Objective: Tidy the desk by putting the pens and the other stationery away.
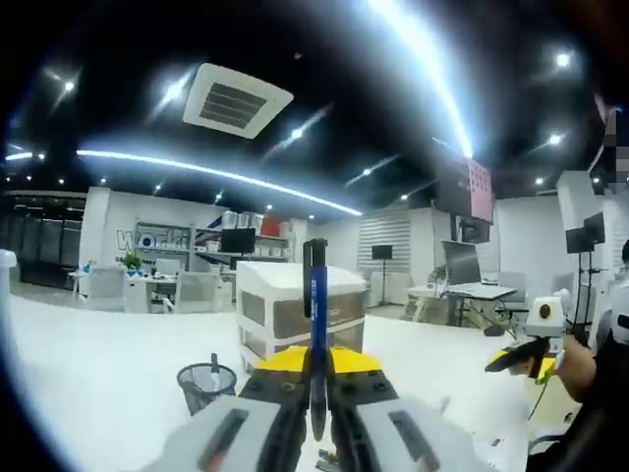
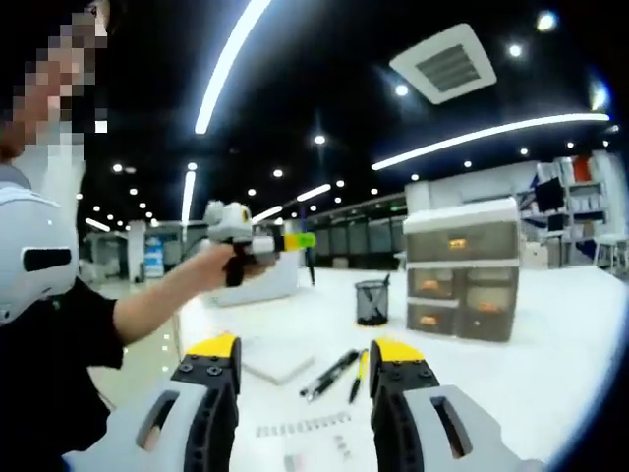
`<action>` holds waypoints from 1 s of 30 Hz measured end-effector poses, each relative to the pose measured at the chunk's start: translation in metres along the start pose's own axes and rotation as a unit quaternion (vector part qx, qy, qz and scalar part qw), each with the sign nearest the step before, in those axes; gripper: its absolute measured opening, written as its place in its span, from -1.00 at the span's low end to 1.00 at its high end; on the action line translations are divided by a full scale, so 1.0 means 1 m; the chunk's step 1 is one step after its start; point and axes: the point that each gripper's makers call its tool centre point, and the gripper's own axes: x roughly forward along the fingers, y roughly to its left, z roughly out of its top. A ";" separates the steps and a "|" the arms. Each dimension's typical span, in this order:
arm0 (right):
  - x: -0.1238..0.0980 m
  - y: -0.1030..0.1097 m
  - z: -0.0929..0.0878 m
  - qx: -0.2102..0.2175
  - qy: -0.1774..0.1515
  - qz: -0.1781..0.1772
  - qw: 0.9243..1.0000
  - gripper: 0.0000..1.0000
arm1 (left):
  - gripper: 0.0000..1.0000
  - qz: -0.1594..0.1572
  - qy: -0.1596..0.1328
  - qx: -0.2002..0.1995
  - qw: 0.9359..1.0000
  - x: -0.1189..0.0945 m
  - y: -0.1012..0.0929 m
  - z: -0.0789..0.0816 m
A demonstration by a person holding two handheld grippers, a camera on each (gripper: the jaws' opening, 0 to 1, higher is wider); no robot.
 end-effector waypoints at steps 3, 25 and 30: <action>-0.011 -0.002 -0.005 0.016 -0.002 -0.009 1.000 0.00 | -0.87 0.004 0.000 0.003 1.000 0.011 0.010 0.002; -0.053 -0.005 -0.016 0.018 0.015 -0.059 0.998 0.02 | -0.86 0.074 0.014 0.077 0.994 0.086 0.075 -0.006; -0.064 -0.009 -0.017 0.007 0.020 -0.081 0.996 0.02 | -0.86 0.089 0.016 0.074 0.993 0.095 0.086 -0.014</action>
